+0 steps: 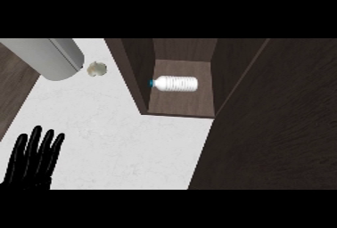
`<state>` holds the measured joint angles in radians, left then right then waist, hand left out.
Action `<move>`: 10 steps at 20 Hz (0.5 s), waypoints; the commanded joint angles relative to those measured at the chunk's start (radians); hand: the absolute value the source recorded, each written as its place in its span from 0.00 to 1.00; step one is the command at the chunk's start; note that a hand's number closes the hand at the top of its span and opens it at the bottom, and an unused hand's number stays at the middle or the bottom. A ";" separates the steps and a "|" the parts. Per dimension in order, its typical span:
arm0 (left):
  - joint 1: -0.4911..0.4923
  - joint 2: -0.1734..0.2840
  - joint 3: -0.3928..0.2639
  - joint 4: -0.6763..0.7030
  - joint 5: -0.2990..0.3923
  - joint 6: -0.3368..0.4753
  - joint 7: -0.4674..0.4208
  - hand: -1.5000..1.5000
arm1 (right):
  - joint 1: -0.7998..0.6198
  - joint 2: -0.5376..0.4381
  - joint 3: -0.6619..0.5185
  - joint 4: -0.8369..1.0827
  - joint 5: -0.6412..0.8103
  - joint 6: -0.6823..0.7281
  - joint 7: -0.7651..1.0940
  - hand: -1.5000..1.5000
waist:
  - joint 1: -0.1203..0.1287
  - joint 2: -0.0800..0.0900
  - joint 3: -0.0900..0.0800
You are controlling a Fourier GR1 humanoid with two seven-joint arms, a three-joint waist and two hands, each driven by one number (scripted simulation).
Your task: Pick up the bottled water, place it into the cabinet and close the cabinet
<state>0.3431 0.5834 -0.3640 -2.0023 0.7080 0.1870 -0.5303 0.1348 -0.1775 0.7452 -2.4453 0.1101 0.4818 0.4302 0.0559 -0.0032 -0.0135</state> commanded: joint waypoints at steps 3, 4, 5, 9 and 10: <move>0.010 0.020 0.029 0.004 0.024 -0.033 -0.002 0.00 | -0.097 0.168 0.052 0.095 0.053 -0.142 0.051 1.00 | 0.018 0.007 -0.002; 0.016 0.021 0.028 0.000 0.021 -0.034 -0.005 0.00 | -0.100 0.168 0.051 0.098 0.048 -0.145 0.052 1.00 | 0.022 0.007 -0.001; 0.005 0.031 0.040 -0.007 0.022 -0.030 0.004 0.00 | -0.101 0.168 0.038 0.099 0.048 -0.138 0.055 1.00 | 0.022 0.009 -0.001; 0.022 0.026 0.032 -0.001 0.031 -0.059 -0.009 0.00 | -0.089 0.168 0.023 0.107 0.016 -0.148 0.048 1.00 | 0.035 0.014 -0.002; 0.016 0.037 0.056 -0.005 0.039 -0.057 -0.006 0.00 | -0.088 0.169 0.024 0.111 0.002 -0.148 0.043 1.00 | 0.043 0.017 -0.001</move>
<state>0.3537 0.6087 -0.3268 -2.0025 0.7353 0.1426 -0.5358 0.1088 -0.1790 0.7328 -2.4420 0.0851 0.4941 0.4405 0.0838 0.0088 -0.0151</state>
